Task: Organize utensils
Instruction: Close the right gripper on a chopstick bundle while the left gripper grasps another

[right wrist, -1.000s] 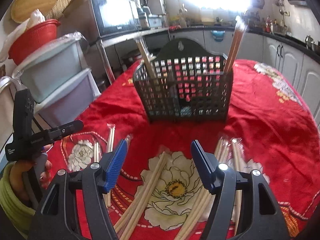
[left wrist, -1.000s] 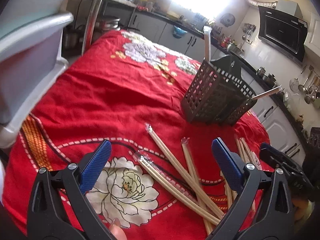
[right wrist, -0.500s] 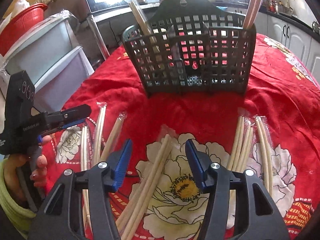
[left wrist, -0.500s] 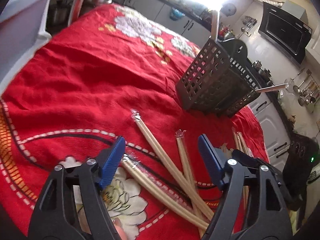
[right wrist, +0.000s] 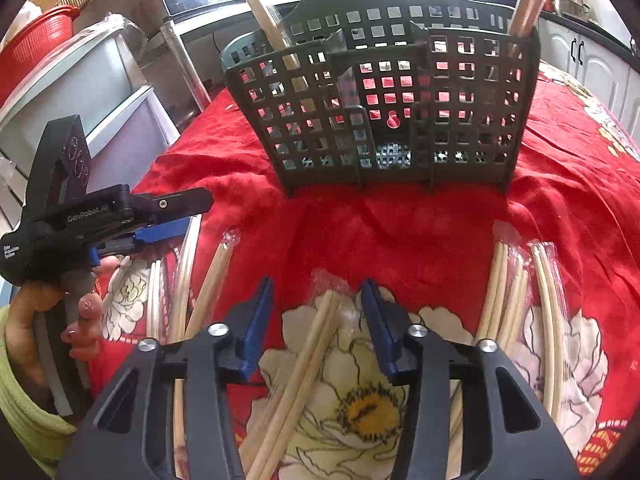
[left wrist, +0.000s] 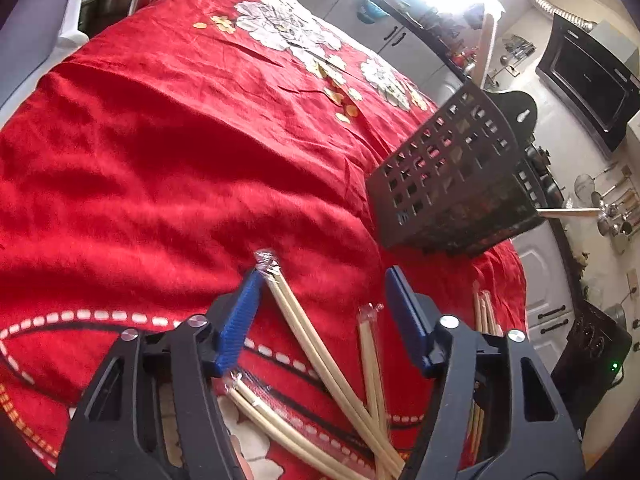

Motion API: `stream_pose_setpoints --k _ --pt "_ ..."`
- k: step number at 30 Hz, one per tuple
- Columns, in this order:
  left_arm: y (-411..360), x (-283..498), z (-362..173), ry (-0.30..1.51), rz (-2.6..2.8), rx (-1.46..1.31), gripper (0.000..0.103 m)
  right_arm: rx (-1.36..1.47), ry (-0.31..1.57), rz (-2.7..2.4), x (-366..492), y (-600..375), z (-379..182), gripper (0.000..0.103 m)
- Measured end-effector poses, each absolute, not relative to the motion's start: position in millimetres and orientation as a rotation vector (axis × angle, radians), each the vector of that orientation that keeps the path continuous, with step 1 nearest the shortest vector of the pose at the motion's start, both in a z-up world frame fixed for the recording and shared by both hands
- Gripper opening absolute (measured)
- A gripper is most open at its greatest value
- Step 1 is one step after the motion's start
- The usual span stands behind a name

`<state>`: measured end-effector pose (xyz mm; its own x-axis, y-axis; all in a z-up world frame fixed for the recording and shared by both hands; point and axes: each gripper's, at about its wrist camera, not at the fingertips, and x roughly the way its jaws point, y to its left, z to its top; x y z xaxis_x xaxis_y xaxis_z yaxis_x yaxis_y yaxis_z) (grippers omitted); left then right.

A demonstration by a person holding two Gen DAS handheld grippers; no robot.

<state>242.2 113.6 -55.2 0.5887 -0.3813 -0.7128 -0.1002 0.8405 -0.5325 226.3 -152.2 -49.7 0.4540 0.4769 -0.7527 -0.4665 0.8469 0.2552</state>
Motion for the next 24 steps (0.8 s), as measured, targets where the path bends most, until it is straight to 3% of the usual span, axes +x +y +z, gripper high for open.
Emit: stream_pose_setpoints --k 2,7,13,17,24 --pt "114.7 244.9 -55.2 0.941 -0.162 -0.562 0.045 0.017 0.944 0.581 230.8 -150.6 -50.8 0.028" --pt "118.7 250.4 -57.0 0.944 -0.137 -0.55 0.034 0.04 0.95 0.571 234.5 -154.6 -52.3 0.018" --pt "119.2 254.2 -57.6 0.945 -0.108 -0.519 0.021 0.084 0.901 0.577 229.2 -168.2 -39.5 0.017" --pt "121.4 253.5 -58.4 0.942 -0.086 -0.5 0.005 0.111 0.863 0.583 224.1 -176.9 -27.0 0.017" --pt "115.2 237.7 -36.0 0.859 -0.146 -0.495 0.003 0.143 0.806 0.588 214.2 -191.5 -7.0 0.013"
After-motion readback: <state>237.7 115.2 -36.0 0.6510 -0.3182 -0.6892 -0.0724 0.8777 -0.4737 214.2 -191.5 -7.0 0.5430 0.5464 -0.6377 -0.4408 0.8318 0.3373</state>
